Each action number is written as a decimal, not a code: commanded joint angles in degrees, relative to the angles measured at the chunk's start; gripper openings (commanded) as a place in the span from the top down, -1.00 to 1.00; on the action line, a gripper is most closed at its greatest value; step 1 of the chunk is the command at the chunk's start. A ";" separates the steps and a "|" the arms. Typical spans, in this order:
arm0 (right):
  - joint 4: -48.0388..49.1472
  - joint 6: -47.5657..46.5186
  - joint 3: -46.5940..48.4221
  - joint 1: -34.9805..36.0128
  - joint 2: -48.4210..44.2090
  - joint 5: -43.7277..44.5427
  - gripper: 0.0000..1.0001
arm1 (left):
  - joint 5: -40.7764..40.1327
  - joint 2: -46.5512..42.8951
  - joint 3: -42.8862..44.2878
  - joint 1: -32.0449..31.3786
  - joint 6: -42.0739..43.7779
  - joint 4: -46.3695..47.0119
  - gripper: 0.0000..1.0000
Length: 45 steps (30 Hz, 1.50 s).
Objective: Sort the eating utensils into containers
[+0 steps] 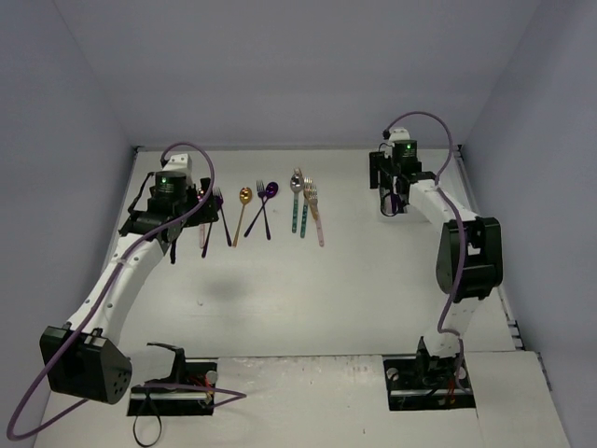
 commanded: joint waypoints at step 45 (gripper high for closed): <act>1.38 17.56 -4.95 22.48 8.20 10.92 0.47 | 0.70 -1.29 0.53 0.59 0.83 1.32 -0.63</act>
